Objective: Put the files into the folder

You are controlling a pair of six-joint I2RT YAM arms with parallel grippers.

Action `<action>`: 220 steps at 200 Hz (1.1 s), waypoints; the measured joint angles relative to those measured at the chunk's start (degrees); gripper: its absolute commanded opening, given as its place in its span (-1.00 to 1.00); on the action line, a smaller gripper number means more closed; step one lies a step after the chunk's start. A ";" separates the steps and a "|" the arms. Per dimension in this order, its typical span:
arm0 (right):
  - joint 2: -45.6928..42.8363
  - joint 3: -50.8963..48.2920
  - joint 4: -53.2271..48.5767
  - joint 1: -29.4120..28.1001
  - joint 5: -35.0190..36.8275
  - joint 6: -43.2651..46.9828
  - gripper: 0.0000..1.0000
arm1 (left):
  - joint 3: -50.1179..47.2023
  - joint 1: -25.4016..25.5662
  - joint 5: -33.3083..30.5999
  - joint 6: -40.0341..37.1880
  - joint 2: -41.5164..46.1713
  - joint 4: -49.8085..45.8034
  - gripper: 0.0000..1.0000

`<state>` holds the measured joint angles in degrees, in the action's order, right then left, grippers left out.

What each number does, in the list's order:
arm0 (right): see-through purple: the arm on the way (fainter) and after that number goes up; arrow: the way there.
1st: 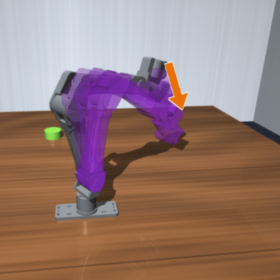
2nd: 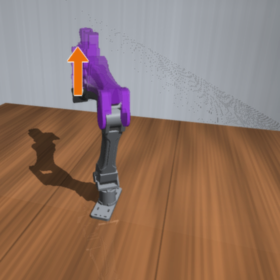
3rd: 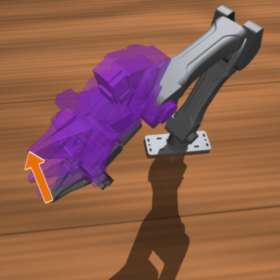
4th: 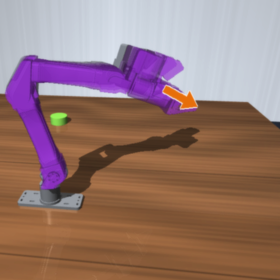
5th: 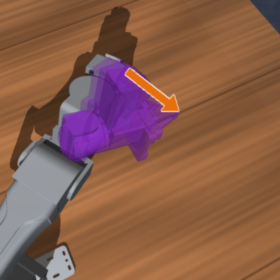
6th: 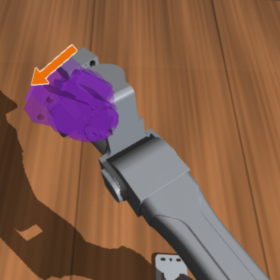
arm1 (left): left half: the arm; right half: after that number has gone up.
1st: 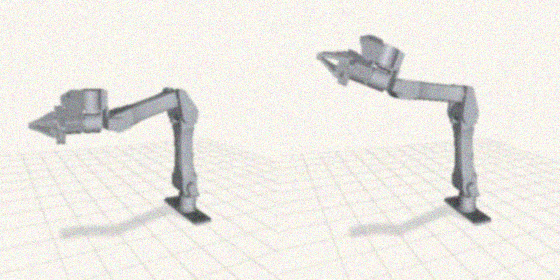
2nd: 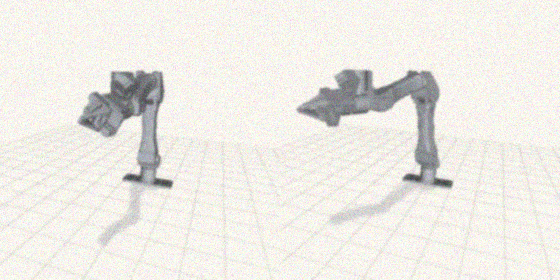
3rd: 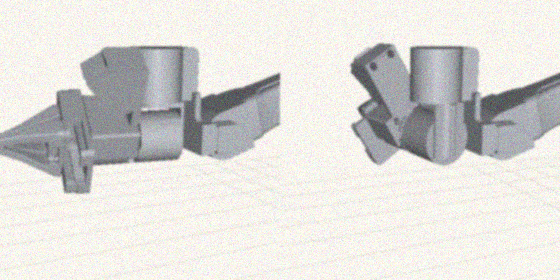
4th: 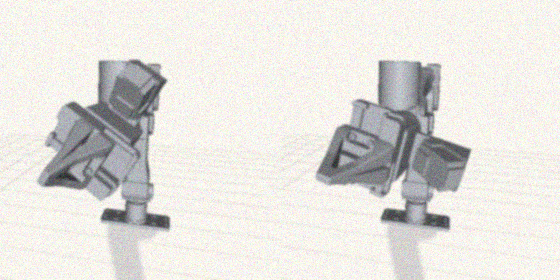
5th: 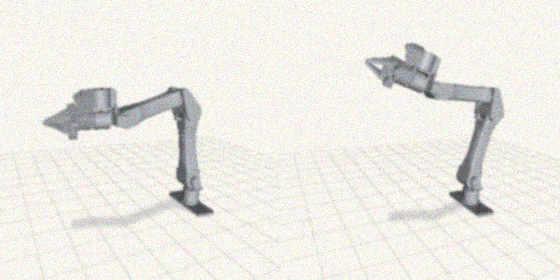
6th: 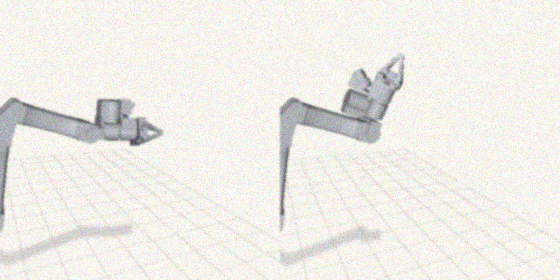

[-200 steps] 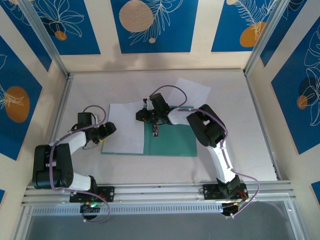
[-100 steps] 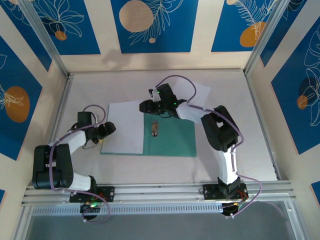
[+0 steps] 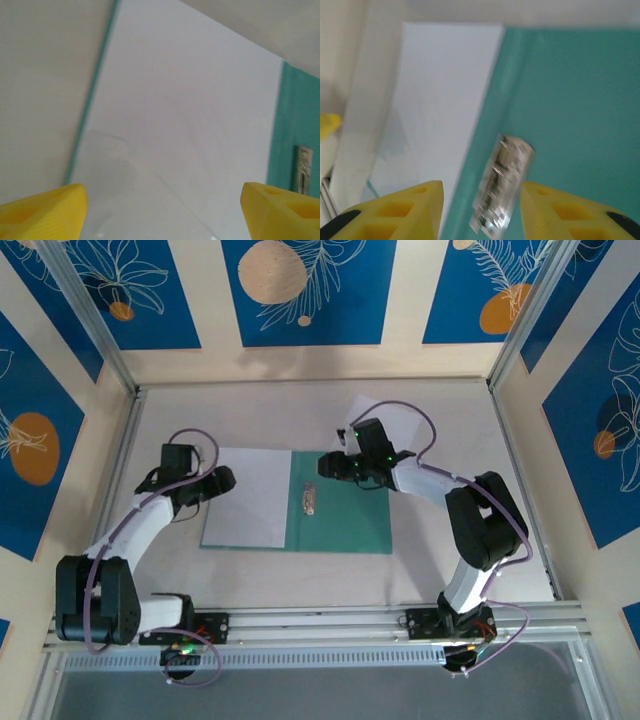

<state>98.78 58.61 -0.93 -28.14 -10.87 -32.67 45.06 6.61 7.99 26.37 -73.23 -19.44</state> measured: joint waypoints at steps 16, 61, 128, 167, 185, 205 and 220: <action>0.00 -3.69 -0.02 0.50 0.20 -0.33 -0.12 | 2.08 4.31 -1.25 -0.04 -2.34 -0.07 0.59; -2.14 -9.92 0.04 1.18 0.52 -0.87 -0.12 | 7.54 12.13 -4.20 0.07 -12.50 -0.39 0.58; -3.52 -13.55 1.68 2.16 0.55 -1.49 -0.12 | 12.20 15.98 -5.31 0.70 -21.42 -0.98 0.58; -3.52 -14.49 2.19 2.29 0.59 -1.53 -0.13 | 15.13 16.79 -5.31 0.66 -26.08 -0.96 0.60; -3.52 -15.06 2.95 2.29 0.63 -1.84 -0.13 | 15.76 16.87 -5.33 0.46 -27.71 -0.98 0.62; -3.52 -16.04 3.45 2.29 0.90 -2.16 -0.13 | 16.20 16.92 -5.33 0.07 -29.18 -1.16 0.62; -3.54 -16.44 3.89 2.29 1.05 -2.38 -0.13 | 16.61 16.92 -5.55 0.02 -29.59 -1.16 0.62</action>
<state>95.24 42.17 2.96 -25.85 -9.82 -35.05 61.67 23.53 2.44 26.39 -102.83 -20.60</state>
